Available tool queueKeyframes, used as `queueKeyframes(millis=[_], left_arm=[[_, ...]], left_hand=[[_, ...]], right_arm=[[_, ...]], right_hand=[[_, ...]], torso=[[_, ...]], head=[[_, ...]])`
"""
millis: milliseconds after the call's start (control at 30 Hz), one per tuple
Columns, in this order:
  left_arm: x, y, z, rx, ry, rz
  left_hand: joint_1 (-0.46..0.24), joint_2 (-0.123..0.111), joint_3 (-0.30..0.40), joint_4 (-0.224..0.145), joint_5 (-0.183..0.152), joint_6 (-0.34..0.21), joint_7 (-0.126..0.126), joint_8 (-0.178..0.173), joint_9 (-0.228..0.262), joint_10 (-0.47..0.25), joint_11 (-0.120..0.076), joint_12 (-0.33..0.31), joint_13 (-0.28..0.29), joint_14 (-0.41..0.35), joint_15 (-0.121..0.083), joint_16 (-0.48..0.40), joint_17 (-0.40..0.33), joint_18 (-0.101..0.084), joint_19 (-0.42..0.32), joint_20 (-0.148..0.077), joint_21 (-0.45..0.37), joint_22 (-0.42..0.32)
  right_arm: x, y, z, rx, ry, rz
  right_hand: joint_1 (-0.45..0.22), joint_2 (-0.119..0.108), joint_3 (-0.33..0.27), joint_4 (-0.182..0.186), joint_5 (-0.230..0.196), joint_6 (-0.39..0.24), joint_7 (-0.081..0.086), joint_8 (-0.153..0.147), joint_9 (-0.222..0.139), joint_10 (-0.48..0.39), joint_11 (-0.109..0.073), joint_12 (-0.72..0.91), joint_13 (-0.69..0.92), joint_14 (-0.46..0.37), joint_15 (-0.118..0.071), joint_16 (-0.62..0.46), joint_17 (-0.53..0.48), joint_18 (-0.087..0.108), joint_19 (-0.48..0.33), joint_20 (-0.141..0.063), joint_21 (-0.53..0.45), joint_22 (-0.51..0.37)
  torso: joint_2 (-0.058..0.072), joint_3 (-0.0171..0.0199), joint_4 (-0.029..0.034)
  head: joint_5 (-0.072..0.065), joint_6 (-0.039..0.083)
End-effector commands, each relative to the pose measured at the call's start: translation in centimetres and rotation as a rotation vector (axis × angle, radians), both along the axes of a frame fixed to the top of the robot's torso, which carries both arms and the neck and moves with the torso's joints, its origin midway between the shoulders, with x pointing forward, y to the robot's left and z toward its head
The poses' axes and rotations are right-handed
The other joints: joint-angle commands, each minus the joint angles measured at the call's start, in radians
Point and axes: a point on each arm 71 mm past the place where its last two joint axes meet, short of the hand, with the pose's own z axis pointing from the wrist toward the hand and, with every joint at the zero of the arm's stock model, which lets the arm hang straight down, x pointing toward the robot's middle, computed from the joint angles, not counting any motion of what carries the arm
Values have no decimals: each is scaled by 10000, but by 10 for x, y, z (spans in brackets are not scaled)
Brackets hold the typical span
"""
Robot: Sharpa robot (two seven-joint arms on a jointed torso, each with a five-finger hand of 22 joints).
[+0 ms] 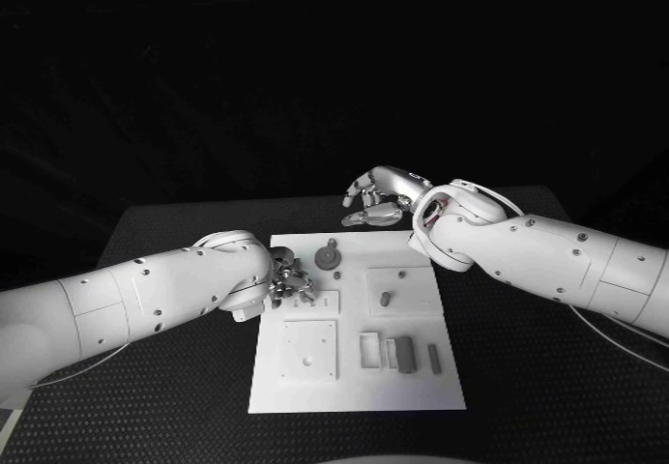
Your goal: Assemble the parts on the task board
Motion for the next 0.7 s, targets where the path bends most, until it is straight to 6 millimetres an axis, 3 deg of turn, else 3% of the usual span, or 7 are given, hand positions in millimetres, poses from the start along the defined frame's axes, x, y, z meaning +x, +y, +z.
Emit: queueKeyframes(millis=[33, 700], left_arm=[[-1, -2, 0, 356, -141, -339], [-1, -6, -3, 492, -253, -498]], left_hand=[[-3, 113, 1, 58, 25, 960, -161, 464, 960, 37, -52, 26, -15, 26, -56, 71, -14, 20, 154, -55, -28, 18], [-106, 55, -17, 125, 24, 984, -183, 482, 998, 87, -74, 33, -43, 70, -65, 130, -91, 21, 203, -71, -25, 44]], right_arm=[[0, 1, 0, -40, 73, 62], [0, 3, -1, -42, 107, 89]], right_hand=[[27, 17, 43, 33, 22, -9, 10, -49, 1, -68, 21, -56, -14, 16, 51, -51, -12, 136, -51, 13, -51, 31], [9, 20, 37, 46, 21, -6, 10, -51, 3, -69, 20, -55, -16, 16, 51, -51, -13, 136, -51, 18, -52, 33]], torso=[[2, 1, 2], [5, 14, -10]], head=[[-9, -12], [-58, -10]])
